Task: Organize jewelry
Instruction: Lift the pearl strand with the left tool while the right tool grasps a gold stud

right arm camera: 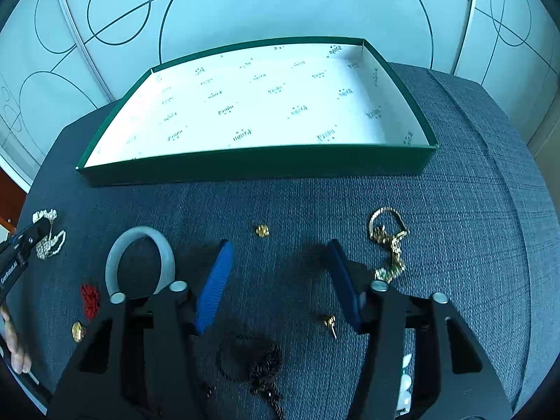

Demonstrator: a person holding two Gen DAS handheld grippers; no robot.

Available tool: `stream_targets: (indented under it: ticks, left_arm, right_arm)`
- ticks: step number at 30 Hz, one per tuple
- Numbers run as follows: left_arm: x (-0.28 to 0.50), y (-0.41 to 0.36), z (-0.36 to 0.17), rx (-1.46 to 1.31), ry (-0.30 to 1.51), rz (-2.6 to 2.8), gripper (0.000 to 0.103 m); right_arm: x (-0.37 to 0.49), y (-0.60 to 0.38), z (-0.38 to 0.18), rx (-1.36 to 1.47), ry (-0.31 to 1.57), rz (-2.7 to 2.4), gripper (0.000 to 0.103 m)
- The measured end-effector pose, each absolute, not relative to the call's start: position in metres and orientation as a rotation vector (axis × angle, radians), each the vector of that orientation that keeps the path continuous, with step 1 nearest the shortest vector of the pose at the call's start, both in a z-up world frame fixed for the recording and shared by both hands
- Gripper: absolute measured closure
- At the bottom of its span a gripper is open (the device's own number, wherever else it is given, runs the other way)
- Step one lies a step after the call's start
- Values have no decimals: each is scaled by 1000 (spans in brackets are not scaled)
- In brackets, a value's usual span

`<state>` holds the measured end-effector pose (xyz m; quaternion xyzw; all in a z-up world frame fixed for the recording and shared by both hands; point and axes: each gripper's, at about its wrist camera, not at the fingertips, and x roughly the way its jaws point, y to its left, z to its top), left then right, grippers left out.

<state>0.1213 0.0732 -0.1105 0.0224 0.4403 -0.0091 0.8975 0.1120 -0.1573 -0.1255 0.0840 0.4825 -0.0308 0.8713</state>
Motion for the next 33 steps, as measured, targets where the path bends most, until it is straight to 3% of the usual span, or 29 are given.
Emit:
stream_targets:
  ticks: [13,17,19,33]
  left_arm:
    - [121,72,-111,46,913,-22,86]
    - [122,71,-110,47,914,-20,86]
    - [121,70,-110,49,913,-21,86]
    - [120,62,-108,54,908,-35,86]
  right_arm:
    - [128,-151,-127,114,995,-102,73]
    - [127,-153,-127,80,978,-119,84]
    - [127,-155,-126,85,976,-116,96]
    - [111,-172,-120,152,964,-117,97]
